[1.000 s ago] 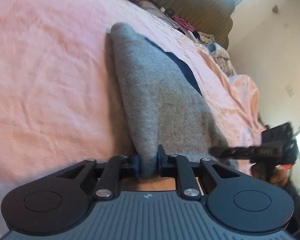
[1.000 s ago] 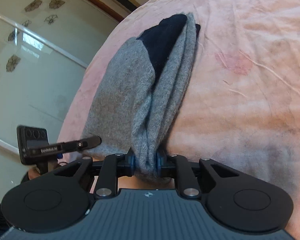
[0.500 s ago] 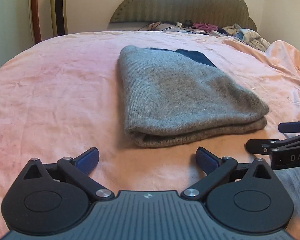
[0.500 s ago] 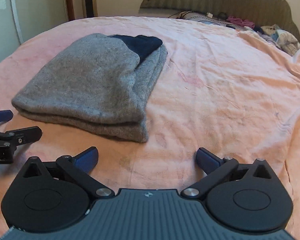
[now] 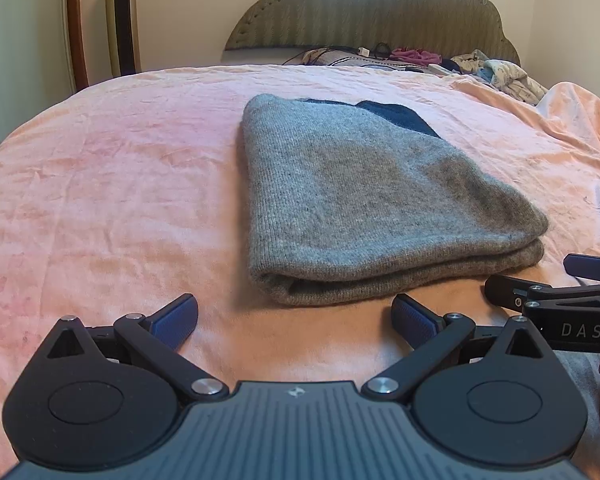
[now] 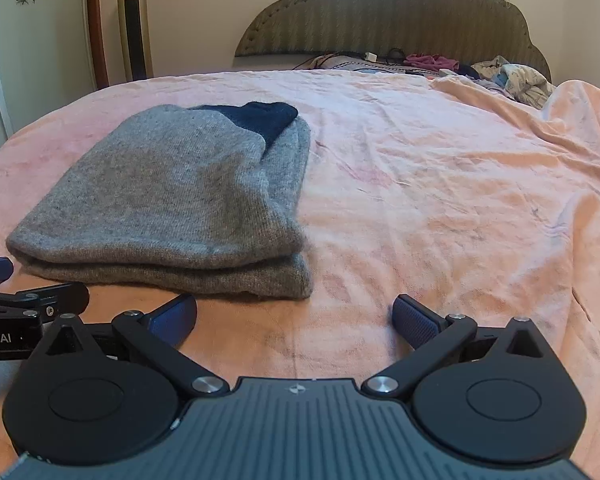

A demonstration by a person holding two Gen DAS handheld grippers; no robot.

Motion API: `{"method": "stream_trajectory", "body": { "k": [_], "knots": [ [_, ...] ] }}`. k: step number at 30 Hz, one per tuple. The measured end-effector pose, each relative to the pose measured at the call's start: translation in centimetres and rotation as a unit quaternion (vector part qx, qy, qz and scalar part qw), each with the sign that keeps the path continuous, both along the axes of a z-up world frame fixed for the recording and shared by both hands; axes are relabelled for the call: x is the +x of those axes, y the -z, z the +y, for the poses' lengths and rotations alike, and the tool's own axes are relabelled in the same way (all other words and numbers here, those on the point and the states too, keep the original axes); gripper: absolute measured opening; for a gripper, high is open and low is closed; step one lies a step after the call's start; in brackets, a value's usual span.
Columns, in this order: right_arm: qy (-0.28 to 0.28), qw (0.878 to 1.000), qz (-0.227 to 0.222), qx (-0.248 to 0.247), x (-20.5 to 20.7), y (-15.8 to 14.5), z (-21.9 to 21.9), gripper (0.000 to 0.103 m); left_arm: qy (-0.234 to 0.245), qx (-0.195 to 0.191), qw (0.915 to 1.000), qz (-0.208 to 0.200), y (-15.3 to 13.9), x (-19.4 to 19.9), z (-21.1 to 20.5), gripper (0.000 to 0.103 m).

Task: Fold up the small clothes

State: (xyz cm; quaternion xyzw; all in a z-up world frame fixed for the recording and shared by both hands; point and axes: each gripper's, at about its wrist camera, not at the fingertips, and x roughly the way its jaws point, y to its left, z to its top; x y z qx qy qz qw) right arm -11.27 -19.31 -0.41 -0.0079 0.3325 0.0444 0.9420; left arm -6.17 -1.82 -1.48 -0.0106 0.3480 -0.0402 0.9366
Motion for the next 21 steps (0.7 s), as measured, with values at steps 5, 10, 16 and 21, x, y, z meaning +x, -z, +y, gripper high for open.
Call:
{"method": "stream_trajectory", "body": {
  "k": [5,10,16,21],
  "knots": [
    [0.000,1.000,0.000,0.000,0.07,0.05,-0.01,0.103,0.000,-0.002,1.0000,-0.001,0.06,-0.02,0.10,0.103],
    [0.000,1.000,-0.001,0.000,-0.01,0.03,-0.05,0.103,0.000,-0.006,1.0000,-0.003,0.03,-0.08,0.27,0.103],
    [0.001,1.000,-0.001,0.001,-0.14,-0.01,-0.01,0.103,0.000,-0.015,0.9999,-0.006,-0.03,-0.29,0.51,0.103],
    [0.001,1.000,-0.001,0.001,-0.12,-0.01,-0.01,0.103,0.001,-0.014,0.9999,-0.006,-0.02,-0.29,0.54,0.103]
  ]
}}
